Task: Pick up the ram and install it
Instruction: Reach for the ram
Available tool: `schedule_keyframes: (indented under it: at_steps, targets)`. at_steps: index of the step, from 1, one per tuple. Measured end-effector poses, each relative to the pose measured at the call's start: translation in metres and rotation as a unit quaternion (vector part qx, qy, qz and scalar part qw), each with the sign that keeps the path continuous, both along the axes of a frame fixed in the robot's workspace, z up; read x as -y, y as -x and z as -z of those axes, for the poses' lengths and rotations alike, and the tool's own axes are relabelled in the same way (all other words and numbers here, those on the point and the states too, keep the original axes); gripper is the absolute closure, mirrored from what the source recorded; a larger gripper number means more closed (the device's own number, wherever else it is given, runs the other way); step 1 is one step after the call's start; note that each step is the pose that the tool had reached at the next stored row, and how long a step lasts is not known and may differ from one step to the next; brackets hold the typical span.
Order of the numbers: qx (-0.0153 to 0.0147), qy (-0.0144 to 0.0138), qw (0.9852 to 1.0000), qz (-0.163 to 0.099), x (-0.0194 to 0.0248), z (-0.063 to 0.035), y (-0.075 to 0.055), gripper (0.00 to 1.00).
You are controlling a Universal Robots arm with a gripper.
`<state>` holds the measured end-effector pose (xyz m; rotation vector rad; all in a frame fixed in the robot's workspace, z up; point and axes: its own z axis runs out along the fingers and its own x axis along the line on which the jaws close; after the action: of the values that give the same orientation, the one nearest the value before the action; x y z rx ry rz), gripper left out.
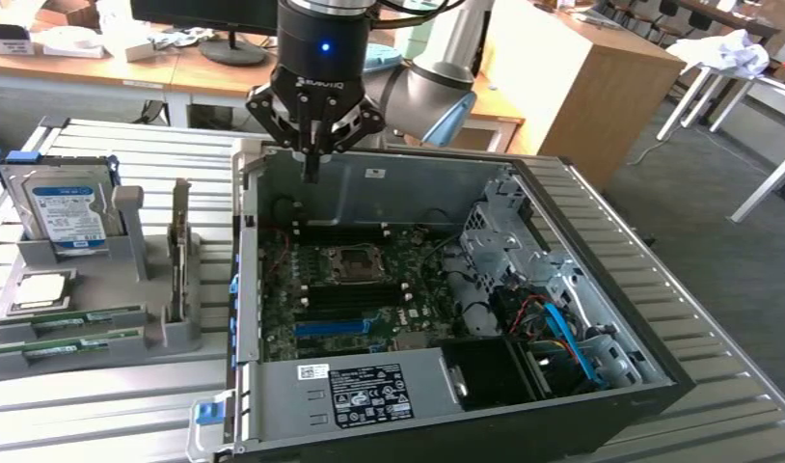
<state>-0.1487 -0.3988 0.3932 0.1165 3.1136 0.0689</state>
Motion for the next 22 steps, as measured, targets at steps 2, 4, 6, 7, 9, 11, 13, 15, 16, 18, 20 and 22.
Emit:
schedule_keyframes:
  at_steps: [2, 4, 6, 7, 9, 11, 13, 15, 16, 18, 20, 22]
  targets:
    - [0.0, 0.0, 1.0, 0.0, 0.0, 0.0, 0.001, 0.9]
    - [-0.0001, 0.0001, 1.0, 0.0, 0.0, -0.0001, 0.003, 0.9]
    - [-0.0001, 0.0, 1.0, 0.0, 0.0, -0.0001, 0.004, 0.9]
    - [-0.0001, 0.0001, 1.0, 0.0, 0.0, -0.0001, 0.005, 0.9]
    - [-0.0001, 0.0001, 1.0, 0.0, 0.0, -0.0001, 0.006, 0.9]
    - [0.0, 0.0, 1.0, 0.0, 0.0, 0.0, 0.007, 0.9]
    - [0.0, 0.0, 1.0, 0.0, 0.0, -0.0001, 0.008, 0.9]
    - [0.0, 0.0001, 1.0, 0.0, 0.0, -0.0001, 0.011, 0.9]
    - [0.0, 0.0, 1.0, 0.0, 0.0, 0.0, 0.013, 0.9]
    - [0.0, 0.0001, 1.0, 0.0, 0.0, -0.0001, 0.016, 0.9]
    - [0.0, 0.0001, 1.0, 0.0, 0.0, -0.0001, 0.018, 0.9]
    - [-0.0001, 0.0, 1.0, 0.0, 0.0, -0.0001, 0.021, 0.9]
